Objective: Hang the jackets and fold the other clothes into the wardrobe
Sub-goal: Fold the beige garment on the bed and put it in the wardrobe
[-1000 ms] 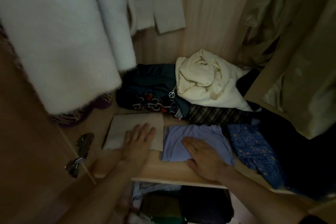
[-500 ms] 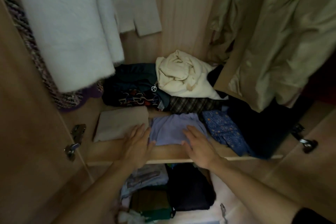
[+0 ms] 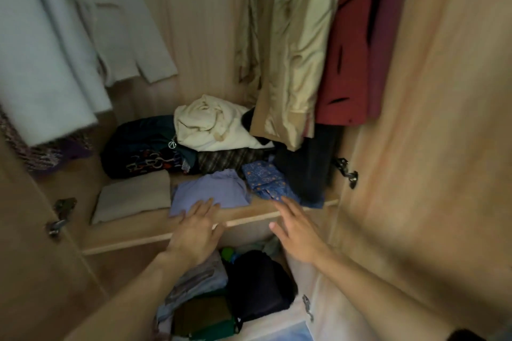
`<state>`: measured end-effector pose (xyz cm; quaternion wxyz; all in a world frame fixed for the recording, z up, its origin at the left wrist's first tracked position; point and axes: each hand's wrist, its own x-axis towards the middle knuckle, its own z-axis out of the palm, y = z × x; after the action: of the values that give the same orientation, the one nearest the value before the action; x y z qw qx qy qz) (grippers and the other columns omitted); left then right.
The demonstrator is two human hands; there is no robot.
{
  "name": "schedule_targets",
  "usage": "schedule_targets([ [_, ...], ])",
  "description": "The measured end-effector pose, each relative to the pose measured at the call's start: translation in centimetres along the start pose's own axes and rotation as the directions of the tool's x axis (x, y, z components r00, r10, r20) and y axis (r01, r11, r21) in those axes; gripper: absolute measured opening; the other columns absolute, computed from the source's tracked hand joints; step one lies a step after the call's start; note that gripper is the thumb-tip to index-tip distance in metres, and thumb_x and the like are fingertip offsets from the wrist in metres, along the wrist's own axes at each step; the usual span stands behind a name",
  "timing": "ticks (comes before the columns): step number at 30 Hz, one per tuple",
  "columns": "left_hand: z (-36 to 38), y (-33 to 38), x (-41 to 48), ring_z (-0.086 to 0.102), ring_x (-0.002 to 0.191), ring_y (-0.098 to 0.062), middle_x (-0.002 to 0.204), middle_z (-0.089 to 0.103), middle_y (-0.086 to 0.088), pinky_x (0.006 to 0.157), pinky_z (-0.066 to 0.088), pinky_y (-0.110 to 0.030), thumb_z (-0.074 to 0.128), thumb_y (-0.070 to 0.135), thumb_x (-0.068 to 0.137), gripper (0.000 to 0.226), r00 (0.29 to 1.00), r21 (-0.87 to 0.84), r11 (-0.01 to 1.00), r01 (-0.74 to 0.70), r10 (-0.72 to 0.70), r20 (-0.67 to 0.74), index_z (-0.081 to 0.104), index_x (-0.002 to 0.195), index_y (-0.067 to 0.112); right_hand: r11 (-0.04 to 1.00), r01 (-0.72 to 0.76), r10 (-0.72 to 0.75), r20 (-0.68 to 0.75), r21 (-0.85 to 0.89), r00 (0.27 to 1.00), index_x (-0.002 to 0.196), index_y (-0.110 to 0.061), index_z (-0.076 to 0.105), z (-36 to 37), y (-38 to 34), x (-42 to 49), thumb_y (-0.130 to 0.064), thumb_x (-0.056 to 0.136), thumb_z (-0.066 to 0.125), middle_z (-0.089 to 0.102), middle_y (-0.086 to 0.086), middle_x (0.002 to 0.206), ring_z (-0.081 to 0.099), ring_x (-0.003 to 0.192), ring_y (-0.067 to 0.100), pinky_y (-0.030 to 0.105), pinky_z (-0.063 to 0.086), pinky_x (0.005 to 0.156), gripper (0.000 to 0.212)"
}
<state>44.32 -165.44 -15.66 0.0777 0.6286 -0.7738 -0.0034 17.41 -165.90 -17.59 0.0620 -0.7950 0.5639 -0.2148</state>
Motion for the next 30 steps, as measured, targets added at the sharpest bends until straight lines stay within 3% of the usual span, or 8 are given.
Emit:
schedule_targets([
  [3, -0.1, 4.6, -3.5, 0.014, 0.151, -0.017, 0.165, 0.016, 0.006, 0.122, 0.015, -0.044, 0.034, 0.051, 0.103, 0.056, 1.000, -0.024, 1.000, 0.002, -0.001, 0.030, 0.027, 0.155, 0.030, 1.000, -0.005, 0.005, 0.007, 0.007, 1.000, 0.154, -0.018, 0.027, -1.7, 1.7, -4.6, -0.051, 0.100, 0.039, 0.021, 0.006, 0.162, 0.021, 0.149, 0.021, 0.036, 0.029, 0.117, 0.064],
  [7, 0.9, 9.0, -8.8, 0.023, 0.148, -0.021, 0.163, 0.023, 0.005, 0.120, 0.018, -0.045, 0.040, 0.051, 0.100, 0.053, 0.998, 0.026, 0.999, -0.037, 0.036, 0.046, 0.035, 0.150, 0.034, 0.995, 0.064, -0.062, 0.025, -0.073, 0.998, 0.153, -0.019, 0.029, -2.9, 3.4, -10.5, -0.054, 0.099, 0.037, 0.025, 0.009, 0.161, 0.021, 0.148, 0.025, 0.035, 0.022, 0.119, 0.065],
  [12, 0.2, 12.4, -12.6, 0.023, 0.147, -0.026, 0.164, 0.016, 0.004, 0.117, 0.025, -0.052, 0.040, 0.052, 0.099, 0.060, 0.990, -0.008, 0.994, -0.106, 0.106, 0.098, 0.019, 0.154, 0.040, 0.987, 0.062, -0.057, 0.036, -0.147, 0.998, 0.148, -0.017, 0.040, -4.9, 3.5, -17.5, -0.053, 0.098, 0.041, 0.031, 0.015, 0.157, 0.026, 0.146, 0.034, 0.039, 0.024, 0.119, 0.061],
  [17, -0.8, 17.1, -13.2, 0.033, 0.139, -0.029, 0.156, 0.029, 0.001, 0.114, 0.029, -0.053, 0.040, 0.053, 0.098, 0.057, 0.964, -0.014, 0.966, -0.258, 0.258, 0.062, 0.023, 0.151, 0.038, 0.979, -0.070, 0.070, -0.004, -0.190, 0.998, 0.152, -0.020, 0.032, -8.4, 3.7, -22.2, -0.055, 0.098, 0.037, 0.025, 0.012, 0.160, 0.021, 0.148, 0.029, 0.037, 0.022, 0.119, 0.064],
  [21, -0.5, 20.1, -13.9, 0.035, 0.138, -0.028, 0.152, 0.033, 0.001, 0.113, 0.030, -0.050, 0.038, 0.053, 0.099, 0.053, 0.925, -0.071, 0.925, -0.374, 0.377, 0.038, 0.029, 0.148, 0.035, 0.947, -0.196, 0.180, -0.083, -0.254, 0.980, 0.148, -0.015, 0.038, -11.4, 3.5, -26.6, -0.046, 0.098, 0.046, 0.033, 0.016, 0.156, 0.031, 0.143, 0.035, 0.041, 0.023, 0.118, 0.059],
  [25, 2.1, 23.2, -15.2, 0.021, 0.147, -0.026, 0.161, 0.024, 0.001, 0.119, 0.017, -0.057, 0.034, 0.055, 0.100, 0.055, 0.870, -0.115, 0.867, -0.484, 0.492, 0.045, 0.027, 0.151, 0.037, 0.851, -0.413, 0.410, -0.081, -0.324, 0.908, 0.151, -0.023, 0.028, -12.6, 3.1, -32.6, -0.050, 0.097, 0.043, 0.020, 0.008, 0.160, 0.023, 0.145, 0.030, 0.050, 0.030, 0.112, 0.062],
  [27, 3.8, 25.5, -16.4, 0.007, 0.152, -0.024, 0.164, 0.016, 0.004, 0.119, 0.008, -0.061, 0.031, 0.057, 0.100, 0.056, 0.835, -0.129, 0.836, -0.533, 0.545, 0.080, 0.023, 0.153, 0.040, 0.771, -0.528, 0.538, -0.080, -0.355, 0.839, 0.152, -0.026, 0.026, -12.8, 2.7, -36.7, -0.052, 0.096, 0.043, 0.016, 0.005, 0.162, 0.021, 0.146, 0.029, 0.054, 0.028, 0.113, 0.064],
  [30, 6.2, 29.9, -19.7, 0.000, 0.153, -0.022, 0.166, 0.008, 0.007, 0.118, 0.007, -0.062, 0.027, 0.060, 0.100, 0.056, 0.750, -0.175, 0.760, -0.626, 0.648, 0.131, 0.019, 0.153, 0.043, 0.644, -0.643, 0.687, -0.057, -0.414, 0.724, 0.155, -0.029, 0.021, -13.3, 2.3, -43.9, -0.054, 0.096, 0.044, 0.008, 0.002, 0.165, 0.014, 0.150, 0.026, 0.055, 0.021, 0.116, 0.068],
])
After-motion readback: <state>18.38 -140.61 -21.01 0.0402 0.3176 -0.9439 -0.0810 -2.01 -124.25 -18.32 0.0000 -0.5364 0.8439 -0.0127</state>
